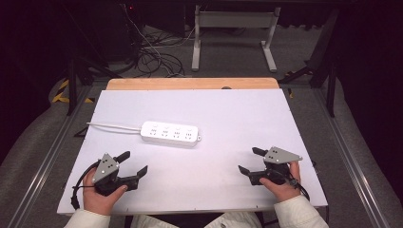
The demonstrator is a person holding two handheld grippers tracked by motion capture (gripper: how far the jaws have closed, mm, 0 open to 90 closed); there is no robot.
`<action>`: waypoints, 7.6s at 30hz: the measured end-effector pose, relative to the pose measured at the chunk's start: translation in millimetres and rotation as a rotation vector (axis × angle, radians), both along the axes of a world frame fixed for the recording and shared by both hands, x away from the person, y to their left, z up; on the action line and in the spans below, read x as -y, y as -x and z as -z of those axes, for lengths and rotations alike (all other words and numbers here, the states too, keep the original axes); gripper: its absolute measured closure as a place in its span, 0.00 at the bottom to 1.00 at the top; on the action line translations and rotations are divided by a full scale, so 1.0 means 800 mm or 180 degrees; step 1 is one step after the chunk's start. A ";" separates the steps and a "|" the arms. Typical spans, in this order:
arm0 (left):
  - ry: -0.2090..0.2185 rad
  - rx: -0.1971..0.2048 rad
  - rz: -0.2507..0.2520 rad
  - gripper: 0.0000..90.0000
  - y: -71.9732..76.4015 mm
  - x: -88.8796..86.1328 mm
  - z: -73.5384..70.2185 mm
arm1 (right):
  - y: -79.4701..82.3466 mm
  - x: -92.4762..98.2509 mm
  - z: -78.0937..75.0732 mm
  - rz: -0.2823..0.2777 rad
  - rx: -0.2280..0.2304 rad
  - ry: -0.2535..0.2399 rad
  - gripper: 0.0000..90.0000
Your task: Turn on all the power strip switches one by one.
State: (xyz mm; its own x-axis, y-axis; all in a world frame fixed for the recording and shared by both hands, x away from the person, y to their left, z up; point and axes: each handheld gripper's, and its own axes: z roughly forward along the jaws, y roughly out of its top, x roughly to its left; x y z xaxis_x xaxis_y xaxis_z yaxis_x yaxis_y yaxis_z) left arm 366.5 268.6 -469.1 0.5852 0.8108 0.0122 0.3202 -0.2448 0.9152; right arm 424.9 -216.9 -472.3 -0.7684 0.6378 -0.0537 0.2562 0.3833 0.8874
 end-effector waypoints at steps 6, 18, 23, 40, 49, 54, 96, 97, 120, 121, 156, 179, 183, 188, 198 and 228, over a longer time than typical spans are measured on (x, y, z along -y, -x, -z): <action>0.0047 -0.0008 0.0021 0.21 0.000 -0.003 -0.004 | 0.000 0.001 0.000 -0.0003 0.0016 0.0002 0.21; -0.0004 -0.0023 0.0046 0.26 0.002 -0.001 -0.011 | 0.002 0.001 0.000 -0.0074 0.0036 0.0017 0.27; -0.0011 -0.0058 0.0064 0.27 0.002 0.000 -0.013 | 0.000 -0.001 0.001 -0.0096 0.0006 -0.0002 0.29; -0.0029 -0.0270 0.0235 0.34 -0.027 0.002 -0.044 | 0.002 0.000 0.005 -0.0090 -0.0044 -0.0035 0.31; -0.0097 -0.0261 0.0279 0.36 -0.044 0.005 -0.060 | 0.005 0.003 0.005 -0.0062 -0.0041 -0.0026 0.31; -0.0165 -0.0251 0.0295 0.37 -0.052 0.011 -0.070 | 0.006 0.002 0.006 -0.0084 -0.0048 -0.0024 0.31; -0.0002 -0.0765 -0.0095 0.85 -0.159 0.025 -0.076 | 0.006 0.002 0.008 -0.0098 -0.0083 -0.0054 0.34; -0.0027 -0.0768 -0.0093 0.88 -0.162 0.026 -0.075 | 0.005 0.002 0.008 -0.0101 -0.0084 -0.0054 0.34; -0.0240 -0.0860 -0.0239 1.00 -0.205 0.037 -0.037 | 0.005 0.003 0.009 -0.0154 -0.0121 -0.0062 0.35; -0.0230 -0.0868 -0.0251 1.00 -0.207 0.037 -0.036 | 0.005 0.003 0.009 -0.0155 -0.0122 -0.0060 0.35; -0.0452 -0.0919 -0.0383 1.00 -0.223 0.043 -0.011 | 0.005 0.004 0.010 -0.0210 -0.0173 -0.0009 0.35; -0.0607 -0.0938 -0.0409 1.00 -0.223 0.049 -0.012 | 0.006 0.004 0.011 -0.0223 -0.0180 0.0008 0.35; -0.0585 -0.0953 -0.0423 1.00 -0.224 0.049 -0.012 | 0.006 0.004 0.011 -0.0225 -0.0184 0.0020 0.35; -0.0692 -0.0949 -0.0437 1.00 -0.223 0.054 -0.013 | 0.006 0.004 0.011 -0.0225 -0.0185 0.0023 0.35; -0.0663 -0.1035 -0.0463 1.00 -0.226 0.054 -0.014 | 0.006 0.004 0.012 -0.0231 -0.0191 0.0028 0.35; -0.0450 -0.0860 -0.0418 1.00 -0.221 0.053 -0.027 | 0.005 0.005 0.012 -0.0224 -0.0200 0.0013 0.35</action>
State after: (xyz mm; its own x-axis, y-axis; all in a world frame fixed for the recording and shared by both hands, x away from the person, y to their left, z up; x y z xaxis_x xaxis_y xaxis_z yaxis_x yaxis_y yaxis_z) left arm 543.2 226.2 -447.9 0.4731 0.8809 -0.0115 0.5840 -0.3038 0.7527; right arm 420.7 -221.3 -481.7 -0.8131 0.5820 -0.0065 0.2837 0.4060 0.8687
